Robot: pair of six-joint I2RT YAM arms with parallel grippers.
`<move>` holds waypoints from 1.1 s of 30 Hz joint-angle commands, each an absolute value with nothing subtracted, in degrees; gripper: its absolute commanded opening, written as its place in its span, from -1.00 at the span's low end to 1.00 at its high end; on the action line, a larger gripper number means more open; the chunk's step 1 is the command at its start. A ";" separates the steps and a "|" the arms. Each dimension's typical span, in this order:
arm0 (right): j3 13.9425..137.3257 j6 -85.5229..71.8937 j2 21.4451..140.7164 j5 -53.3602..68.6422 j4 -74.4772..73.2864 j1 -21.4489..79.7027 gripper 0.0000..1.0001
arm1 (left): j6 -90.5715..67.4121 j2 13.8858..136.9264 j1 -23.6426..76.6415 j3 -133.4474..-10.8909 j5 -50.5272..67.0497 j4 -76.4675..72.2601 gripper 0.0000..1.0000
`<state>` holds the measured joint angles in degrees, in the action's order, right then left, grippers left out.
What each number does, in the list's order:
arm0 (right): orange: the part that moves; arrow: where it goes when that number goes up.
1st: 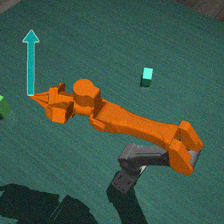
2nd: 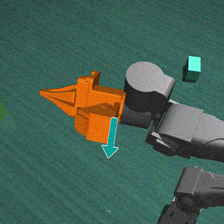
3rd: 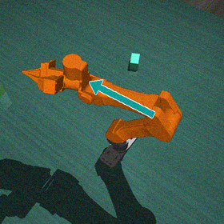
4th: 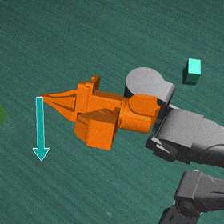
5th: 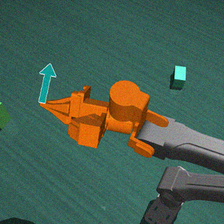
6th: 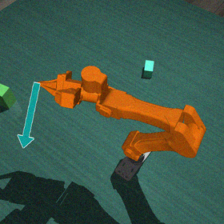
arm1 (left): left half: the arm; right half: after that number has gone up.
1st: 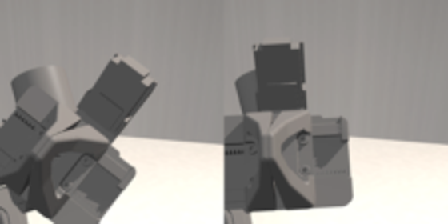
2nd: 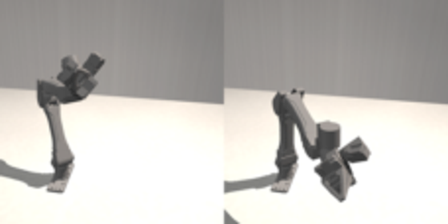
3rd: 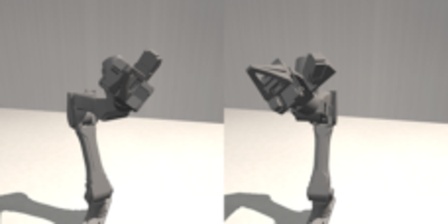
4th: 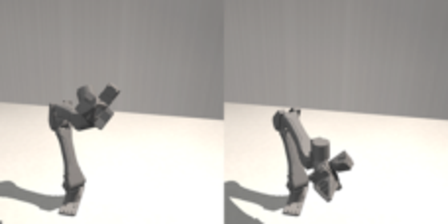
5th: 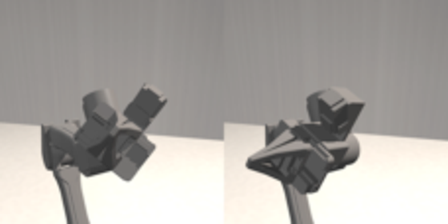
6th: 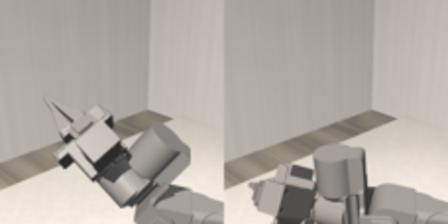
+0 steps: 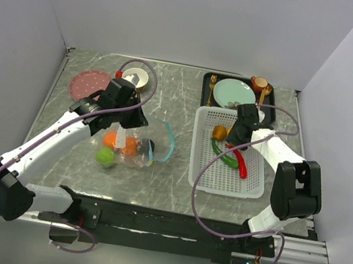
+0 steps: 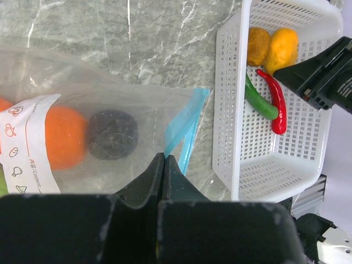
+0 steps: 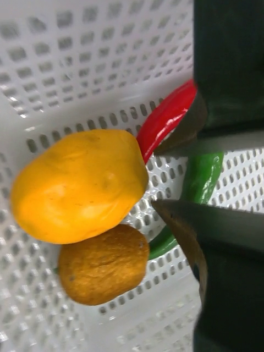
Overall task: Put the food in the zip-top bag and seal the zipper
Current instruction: Pick up the fake vegetable from the bin.
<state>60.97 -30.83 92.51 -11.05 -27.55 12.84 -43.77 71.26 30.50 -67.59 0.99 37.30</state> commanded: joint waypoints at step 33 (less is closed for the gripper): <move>69.53 -29.18 98.53 -7.84 -26.28 10.46 0.19 | -43.59 68.91 30.41 -67.15 0.18 35.25 -0.99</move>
<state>70.70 -28.88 101.65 -11.07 -27.35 10.96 -43.79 71.18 30.50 -67.51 0.99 37.15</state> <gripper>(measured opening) 0.684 0.015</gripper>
